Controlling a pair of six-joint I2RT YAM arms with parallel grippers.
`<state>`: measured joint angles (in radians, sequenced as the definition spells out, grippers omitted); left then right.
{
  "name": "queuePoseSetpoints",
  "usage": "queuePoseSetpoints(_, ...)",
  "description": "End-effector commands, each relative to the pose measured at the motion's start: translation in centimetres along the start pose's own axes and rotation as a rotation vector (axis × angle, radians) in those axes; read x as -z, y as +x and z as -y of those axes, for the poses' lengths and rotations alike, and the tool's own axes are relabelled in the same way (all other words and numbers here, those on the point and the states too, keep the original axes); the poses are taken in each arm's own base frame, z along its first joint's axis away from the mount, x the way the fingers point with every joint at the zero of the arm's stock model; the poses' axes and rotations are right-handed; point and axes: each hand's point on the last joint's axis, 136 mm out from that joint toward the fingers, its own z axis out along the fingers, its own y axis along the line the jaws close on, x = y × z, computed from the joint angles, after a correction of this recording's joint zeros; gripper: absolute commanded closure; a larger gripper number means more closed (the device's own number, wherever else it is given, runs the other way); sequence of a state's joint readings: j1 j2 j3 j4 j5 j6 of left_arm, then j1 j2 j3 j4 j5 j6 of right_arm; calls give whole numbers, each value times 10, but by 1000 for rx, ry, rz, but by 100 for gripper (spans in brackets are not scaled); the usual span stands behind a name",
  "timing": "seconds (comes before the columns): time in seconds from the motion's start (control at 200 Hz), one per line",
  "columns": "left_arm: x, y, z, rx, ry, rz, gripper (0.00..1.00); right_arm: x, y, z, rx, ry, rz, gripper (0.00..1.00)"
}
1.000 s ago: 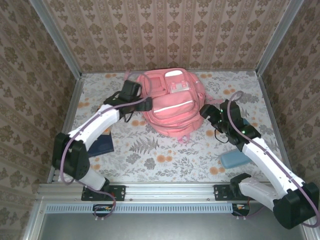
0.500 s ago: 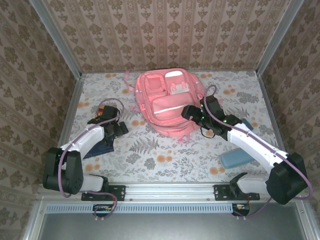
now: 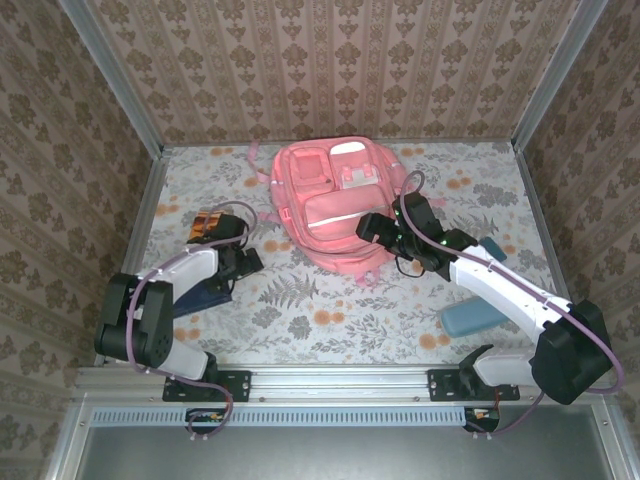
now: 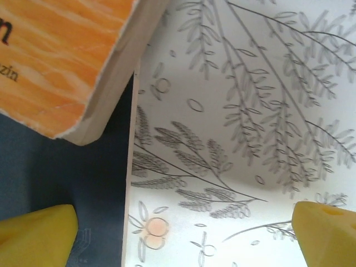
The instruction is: Pack the student bag
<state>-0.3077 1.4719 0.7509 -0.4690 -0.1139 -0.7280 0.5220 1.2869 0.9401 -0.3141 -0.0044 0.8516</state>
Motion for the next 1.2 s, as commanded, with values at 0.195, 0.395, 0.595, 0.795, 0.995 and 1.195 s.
queuePoseSetpoints(0.195, -6, 74, 44, -52, 132, -193, 0, 5, -12, -20, -8, -42, 33, 11)
queuePoseSetpoints(0.395, 5, 115, 87, -138, 215, -248, 1, -2, -11, -20, -4, -26, 20, 12)
queuePoseSetpoints(0.595, 24, 146, 135, -267, 316, -296, 3, 0, -14, -20, 7, -11, 28, 12)
queuePoseSetpoints(0.795, 65, 120, 152, -342, 382, -219, 3, -1, -12, -20, 43, -7, 18, 14)
queuePoseSetpoints(0.995, 84, 67, 112, -226, 380, -117, 5, -27, 18, -53, 222, -66, -120, 29)
queuePoseSetpoints(1.195, 88, 20, 43, -18, 333, -10, 1, -66, 82, -106, 455, -89, -289, 35)
